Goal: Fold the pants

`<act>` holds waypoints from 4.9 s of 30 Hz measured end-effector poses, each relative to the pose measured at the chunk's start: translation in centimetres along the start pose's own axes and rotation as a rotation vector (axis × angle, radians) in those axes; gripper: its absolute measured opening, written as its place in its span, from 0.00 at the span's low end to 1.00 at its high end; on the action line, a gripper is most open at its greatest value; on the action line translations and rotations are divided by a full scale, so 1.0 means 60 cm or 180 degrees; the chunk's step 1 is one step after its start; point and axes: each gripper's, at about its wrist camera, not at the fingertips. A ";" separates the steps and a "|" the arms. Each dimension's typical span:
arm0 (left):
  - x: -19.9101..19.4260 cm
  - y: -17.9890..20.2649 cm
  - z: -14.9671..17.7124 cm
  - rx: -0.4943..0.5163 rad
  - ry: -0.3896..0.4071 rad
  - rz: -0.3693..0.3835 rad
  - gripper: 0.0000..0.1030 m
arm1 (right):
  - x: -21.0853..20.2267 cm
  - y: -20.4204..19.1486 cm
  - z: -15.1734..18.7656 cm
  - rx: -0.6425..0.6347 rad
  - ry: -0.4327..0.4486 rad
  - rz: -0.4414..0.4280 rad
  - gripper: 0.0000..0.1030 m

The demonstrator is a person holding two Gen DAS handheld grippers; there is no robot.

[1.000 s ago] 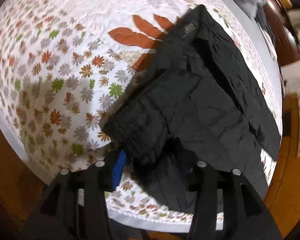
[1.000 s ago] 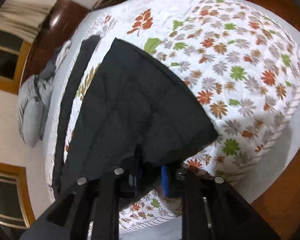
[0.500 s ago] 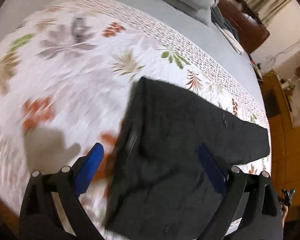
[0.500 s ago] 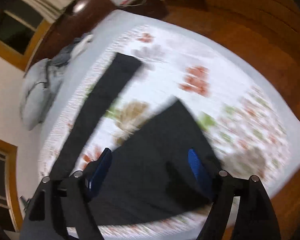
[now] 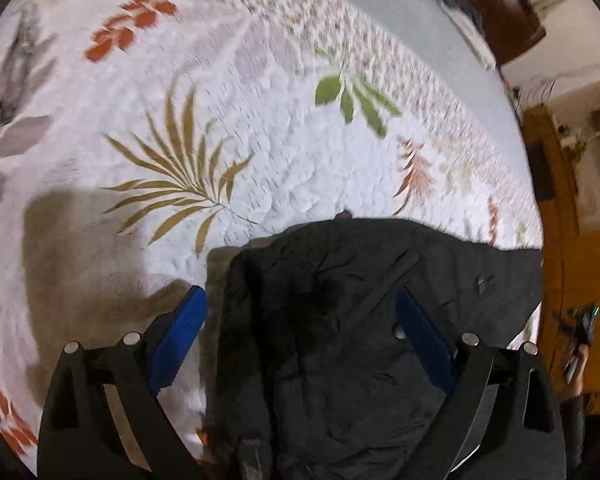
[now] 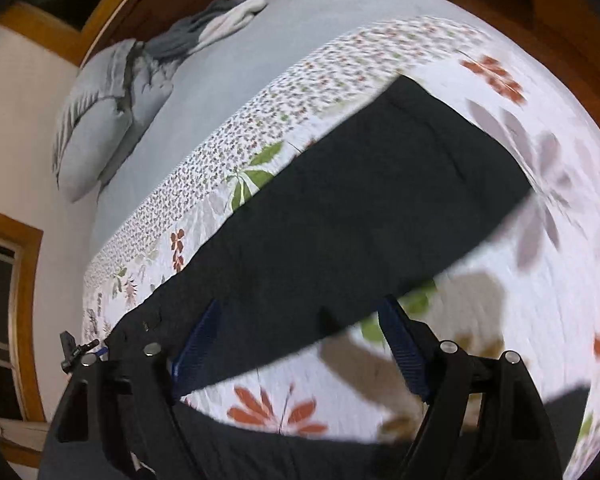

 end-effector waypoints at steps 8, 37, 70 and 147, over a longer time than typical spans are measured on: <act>0.040 -0.005 -0.010 0.0149 -0.0155 0.0129 0.39 | 0.009 0.038 -0.153 -0.0184 -0.0061 0.0292 0.84; 0.049 -0.019 -0.014 -0.0141 0.0014 0.0198 0.28 | 0.141 0.196 -0.317 -0.0375 -0.0496 -0.0041 0.15; -0.217 0.063 0.079 0.0127 0.0885 0.0326 0.13 | -0.270 0.102 -0.062 -0.0377 0.0617 0.0264 0.08; -0.048 0.128 0.642 -0.1234 0.0790 0.0458 0.89 | -0.135 0.241 0.582 0.1590 0.1449 -0.1240 0.62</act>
Point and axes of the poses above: each gripper's, at about its wrist camera, not at the fingertips, and x roughly the way its jaws point, y to its right, z to its underside, and after that the axes turned 8 degrees about -z, right-handed
